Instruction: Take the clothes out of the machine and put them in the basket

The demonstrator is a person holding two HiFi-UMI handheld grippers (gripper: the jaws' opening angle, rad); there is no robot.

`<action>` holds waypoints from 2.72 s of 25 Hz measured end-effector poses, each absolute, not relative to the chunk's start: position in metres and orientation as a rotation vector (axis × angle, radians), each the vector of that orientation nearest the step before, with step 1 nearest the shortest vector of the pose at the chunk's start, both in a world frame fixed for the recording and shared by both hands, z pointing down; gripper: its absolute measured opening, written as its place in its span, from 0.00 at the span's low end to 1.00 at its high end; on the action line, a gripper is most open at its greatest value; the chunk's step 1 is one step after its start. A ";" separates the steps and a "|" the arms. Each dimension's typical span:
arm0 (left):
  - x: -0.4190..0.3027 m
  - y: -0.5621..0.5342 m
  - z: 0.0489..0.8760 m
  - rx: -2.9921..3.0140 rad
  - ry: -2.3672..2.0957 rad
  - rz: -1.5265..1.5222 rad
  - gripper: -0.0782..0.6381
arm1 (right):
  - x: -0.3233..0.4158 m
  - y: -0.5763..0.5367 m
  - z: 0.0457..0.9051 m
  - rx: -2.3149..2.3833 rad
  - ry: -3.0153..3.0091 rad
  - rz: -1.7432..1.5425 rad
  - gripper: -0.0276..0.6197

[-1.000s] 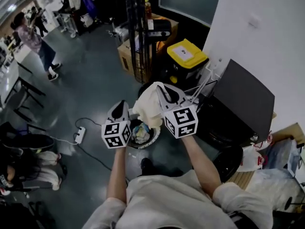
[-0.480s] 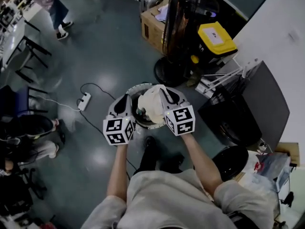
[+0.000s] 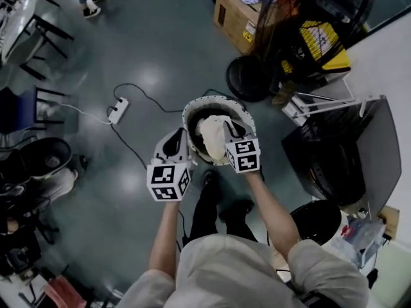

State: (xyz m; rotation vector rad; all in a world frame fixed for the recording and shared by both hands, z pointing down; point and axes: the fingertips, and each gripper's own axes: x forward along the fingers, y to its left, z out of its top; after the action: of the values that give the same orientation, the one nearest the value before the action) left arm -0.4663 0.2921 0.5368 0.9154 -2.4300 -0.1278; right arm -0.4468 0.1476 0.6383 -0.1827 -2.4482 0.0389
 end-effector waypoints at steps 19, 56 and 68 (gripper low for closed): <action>-0.473 0.289 0.561 0.921 -2.392 -0.103 0.13 | -0.459 0.159 0.725 -0.208 -2.313 0.025 0.30; -0.286 0.145 0.373 1.296 -2.485 0.045 0.13 | -0.184 -0.007 0.375 0.215 -2.832 -0.082 0.08; -0.260 0.142 0.350 1.339 -2.528 0.074 0.13 | -0.139 -0.026 0.354 0.314 -2.841 -0.100 0.08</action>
State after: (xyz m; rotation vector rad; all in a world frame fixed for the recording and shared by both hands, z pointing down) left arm -0.2603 0.1424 0.3505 1.3391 -2.5278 0.0744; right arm -0.1388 -0.0259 0.3544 0.3137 -2.8409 -0.1002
